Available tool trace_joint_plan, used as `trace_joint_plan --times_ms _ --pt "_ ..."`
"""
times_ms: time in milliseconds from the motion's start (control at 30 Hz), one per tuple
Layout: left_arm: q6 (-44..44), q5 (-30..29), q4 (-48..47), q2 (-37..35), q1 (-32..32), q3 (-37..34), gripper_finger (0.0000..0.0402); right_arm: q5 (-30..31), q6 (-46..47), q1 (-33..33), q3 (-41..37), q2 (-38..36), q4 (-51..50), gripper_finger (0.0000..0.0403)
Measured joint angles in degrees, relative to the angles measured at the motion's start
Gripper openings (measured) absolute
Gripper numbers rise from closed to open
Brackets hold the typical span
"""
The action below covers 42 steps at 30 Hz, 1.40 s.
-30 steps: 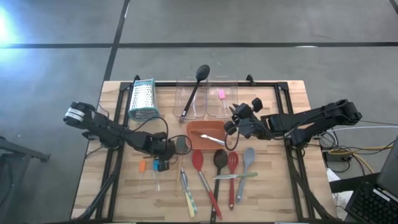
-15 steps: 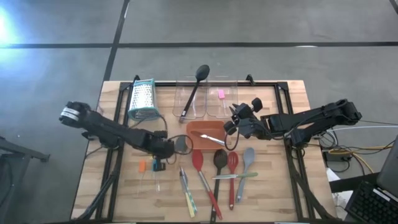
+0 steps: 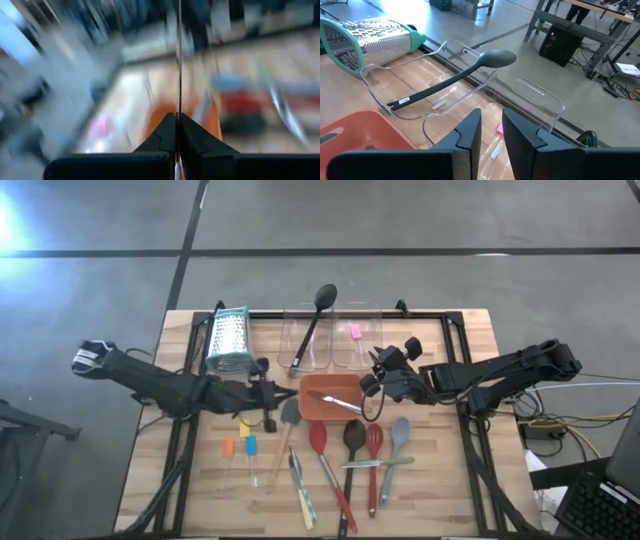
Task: Pick & Place Kitchen Items
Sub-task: Put the brown knife into the orange bin
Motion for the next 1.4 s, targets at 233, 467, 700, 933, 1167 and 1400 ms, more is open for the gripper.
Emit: trace_joint_plan --times_ms 233,467,700,933,1167,1400 --pt "9.31 6.46 28.27 1.31 4.61 -6.22 0.0005 0.11 -1.17 0.47 -0.90 0.00 2.97 0.0063" --pt "0.41 29.08 37.84 4.07 16.76 -7.46 0.0005 -2.55 -14.04 4.59 -4.48 0.45 18.96 0.0071" --pt "-5.94 40.24 54.36 12.57 21.96 -8.44 0.0005 -18.95 -33.26 6.73 -10.86 1.58 47.64 0.0067" --pt "-8.64 44.82 64.65 19.96 21.99 -6.59 0.0005 -21.04 -33.61 6.62 -12.37 1.95 52.48 0.0059" --pt "-8.71 46.29 65.01 23.43 22.00 -4.22 0.0005 -26.72 -30.97 6.02 -10.05 4.73 52.78 0.0075" --pt "-9.39 48.72 64.77 23.76 21.92 -3.29 0.0005 -26.80 -29.99 4.96 -7.15 8.33 52.31 0.0106"
